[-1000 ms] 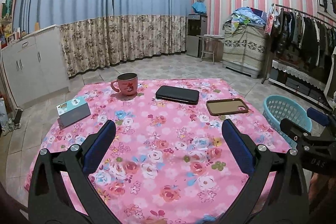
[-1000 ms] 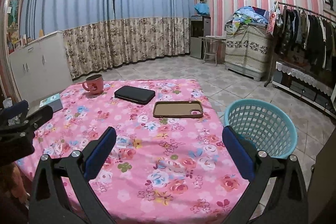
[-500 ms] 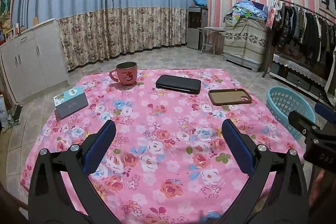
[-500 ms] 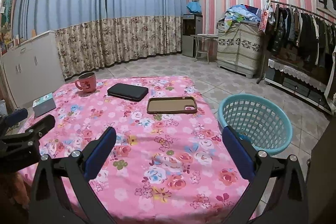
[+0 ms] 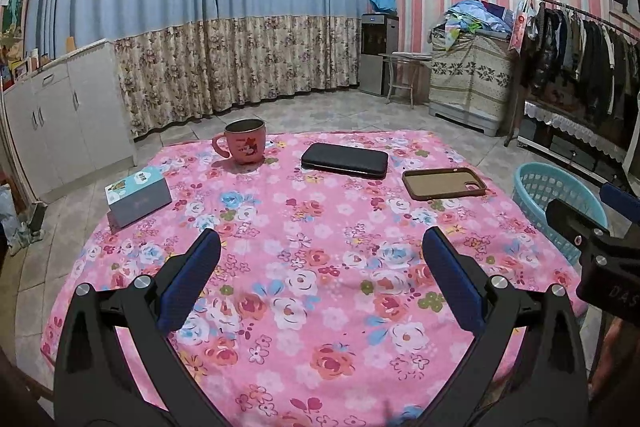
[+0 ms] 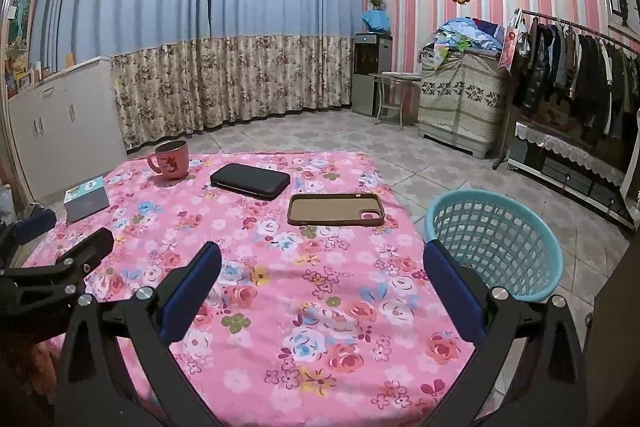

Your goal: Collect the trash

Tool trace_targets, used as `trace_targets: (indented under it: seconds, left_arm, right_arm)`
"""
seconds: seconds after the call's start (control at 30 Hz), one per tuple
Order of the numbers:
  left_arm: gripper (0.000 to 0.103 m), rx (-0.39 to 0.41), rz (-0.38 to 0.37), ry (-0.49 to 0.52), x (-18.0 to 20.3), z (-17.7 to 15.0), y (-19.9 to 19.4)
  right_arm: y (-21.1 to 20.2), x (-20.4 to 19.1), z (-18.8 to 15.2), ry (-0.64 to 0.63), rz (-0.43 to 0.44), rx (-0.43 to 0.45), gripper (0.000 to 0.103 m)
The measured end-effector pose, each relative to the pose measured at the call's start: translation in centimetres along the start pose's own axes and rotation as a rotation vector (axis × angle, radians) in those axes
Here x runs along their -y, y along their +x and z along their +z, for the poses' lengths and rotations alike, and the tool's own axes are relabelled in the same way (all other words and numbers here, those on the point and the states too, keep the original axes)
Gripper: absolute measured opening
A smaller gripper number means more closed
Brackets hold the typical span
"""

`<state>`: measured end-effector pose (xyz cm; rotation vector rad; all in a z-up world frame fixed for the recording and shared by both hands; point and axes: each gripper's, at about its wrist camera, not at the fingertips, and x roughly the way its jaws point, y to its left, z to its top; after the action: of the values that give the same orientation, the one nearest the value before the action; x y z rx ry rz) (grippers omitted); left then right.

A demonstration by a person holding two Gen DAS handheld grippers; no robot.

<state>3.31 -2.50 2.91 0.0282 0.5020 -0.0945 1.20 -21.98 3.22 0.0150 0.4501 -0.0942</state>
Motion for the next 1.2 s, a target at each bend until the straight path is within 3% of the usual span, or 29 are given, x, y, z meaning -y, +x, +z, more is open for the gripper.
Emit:
trace_targets:
  seconds: [1.2]
  left_arm:
    - [0.098,0.019,0.048,0.000,-0.54,0.36,-0.88]
  right_arm:
    - [0.39,0.08,0.39,-0.016,0.015,0.012,0.099]
